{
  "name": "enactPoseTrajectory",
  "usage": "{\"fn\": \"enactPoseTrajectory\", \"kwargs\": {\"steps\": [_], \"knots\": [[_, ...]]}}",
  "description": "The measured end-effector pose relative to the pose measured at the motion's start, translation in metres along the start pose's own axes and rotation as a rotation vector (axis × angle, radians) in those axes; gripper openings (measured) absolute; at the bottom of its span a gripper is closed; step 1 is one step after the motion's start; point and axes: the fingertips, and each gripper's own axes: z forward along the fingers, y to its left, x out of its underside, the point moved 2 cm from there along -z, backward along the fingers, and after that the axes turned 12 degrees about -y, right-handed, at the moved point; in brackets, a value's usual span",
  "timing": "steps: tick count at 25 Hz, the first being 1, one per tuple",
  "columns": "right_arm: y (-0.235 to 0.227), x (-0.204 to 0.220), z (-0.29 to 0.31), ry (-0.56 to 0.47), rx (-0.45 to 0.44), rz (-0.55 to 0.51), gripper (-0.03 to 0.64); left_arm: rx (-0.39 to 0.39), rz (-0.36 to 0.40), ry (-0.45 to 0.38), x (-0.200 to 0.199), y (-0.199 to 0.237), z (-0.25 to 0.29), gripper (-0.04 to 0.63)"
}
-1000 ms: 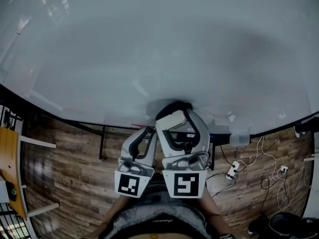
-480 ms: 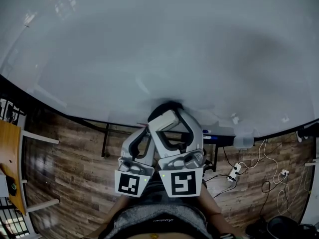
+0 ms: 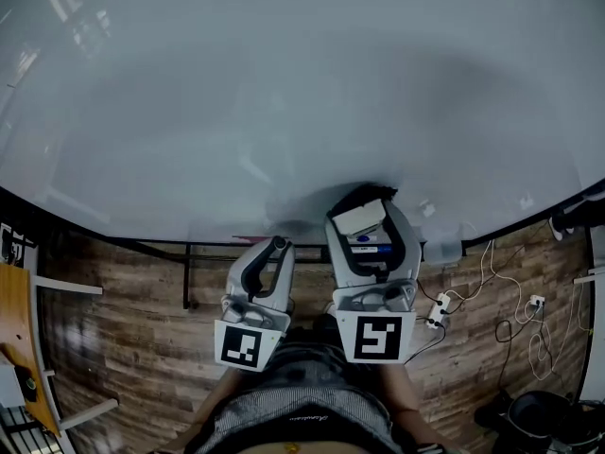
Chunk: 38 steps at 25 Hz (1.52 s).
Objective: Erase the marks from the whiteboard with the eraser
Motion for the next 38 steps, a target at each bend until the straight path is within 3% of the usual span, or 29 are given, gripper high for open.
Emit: {"fn": "enactPoseTrajectory", "kwargs": {"steps": [5, 10, 18, 23, 30, 38], "knots": [[-0.006, 0.002, -0.002, -0.012, 0.056, 0.012, 0.261, 0.01, -0.007, -0.007, 0.001, 0.0, -0.002, 0.071], [0.002, 0.0, 0.005, -0.029, 0.133, 0.09, 0.262, -0.022, 0.026, -0.004, -0.002, 0.012, -0.016, 0.071], [0.08, 0.005, 0.03, -0.009, -0.042, 0.135, 0.262, -0.095, 0.063, -0.015, -0.012, 0.043, -0.04, 0.071], [0.094, 0.0, 0.034, -0.043, -0.076, 0.107, 0.262, -0.138, 0.076, -0.005, -0.016, 0.059, -0.055, 0.071], [0.075, 0.007, 0.027, -0.022, -0.067, 0.048, 0.261, -0.125, 0.054, -0.001, -0.017, 0.058, -0.052, 0.071], [-0.002, 0.025, -0.006, 0.038, 0.101, -0.002, 0.261, -0.08, 0.028, -0.007, -0.013, 0.034, -0.035, 0.071]]}}
